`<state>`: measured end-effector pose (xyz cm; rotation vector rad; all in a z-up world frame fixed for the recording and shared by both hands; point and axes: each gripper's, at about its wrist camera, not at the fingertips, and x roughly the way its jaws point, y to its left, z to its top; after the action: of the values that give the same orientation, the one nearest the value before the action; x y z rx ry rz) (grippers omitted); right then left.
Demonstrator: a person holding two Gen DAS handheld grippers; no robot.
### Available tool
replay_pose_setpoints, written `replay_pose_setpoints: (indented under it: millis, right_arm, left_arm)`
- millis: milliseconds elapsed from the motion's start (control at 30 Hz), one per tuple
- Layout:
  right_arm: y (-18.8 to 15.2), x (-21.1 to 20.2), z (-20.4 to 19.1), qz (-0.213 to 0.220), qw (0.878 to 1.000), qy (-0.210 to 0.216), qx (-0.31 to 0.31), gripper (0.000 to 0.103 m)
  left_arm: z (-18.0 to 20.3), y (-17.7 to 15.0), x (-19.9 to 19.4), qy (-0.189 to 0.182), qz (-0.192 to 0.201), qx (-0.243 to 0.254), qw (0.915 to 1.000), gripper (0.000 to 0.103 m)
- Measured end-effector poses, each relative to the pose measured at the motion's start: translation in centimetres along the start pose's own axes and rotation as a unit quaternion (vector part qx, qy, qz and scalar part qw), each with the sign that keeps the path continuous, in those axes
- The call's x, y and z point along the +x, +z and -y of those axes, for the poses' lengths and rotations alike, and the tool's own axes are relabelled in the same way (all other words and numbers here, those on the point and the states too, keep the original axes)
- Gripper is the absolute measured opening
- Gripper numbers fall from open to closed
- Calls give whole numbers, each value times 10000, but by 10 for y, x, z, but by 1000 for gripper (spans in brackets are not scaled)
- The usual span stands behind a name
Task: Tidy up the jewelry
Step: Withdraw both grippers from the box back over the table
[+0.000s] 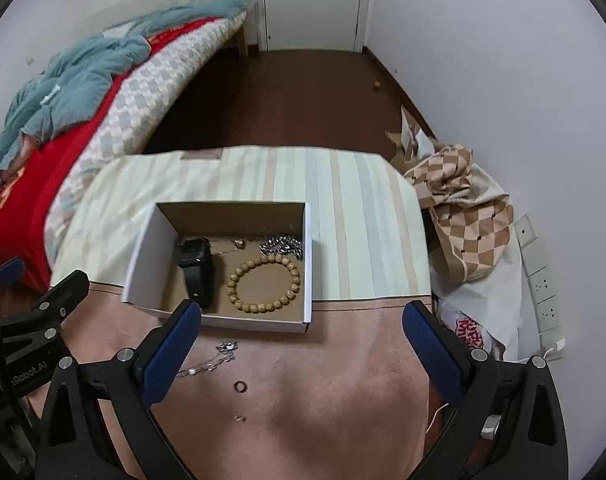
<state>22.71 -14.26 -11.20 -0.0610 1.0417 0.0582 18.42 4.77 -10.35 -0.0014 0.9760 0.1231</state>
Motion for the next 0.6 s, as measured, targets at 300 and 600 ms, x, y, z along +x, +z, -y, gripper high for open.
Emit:
replay_pose_setpoints:
  millis: [300, 600]
  right_arm:
    - [-15, -60, -7, 418, 9990, 89, 101, 102]
    - [-49, -60, -15, 214, 9991, 322, 158, 102]
  left_arm:
    - [-9, -17, -52, -4, 329, -10, 9995, 103]
    - [-17, -51, -58, 276, 323, -85, 9991, 103]
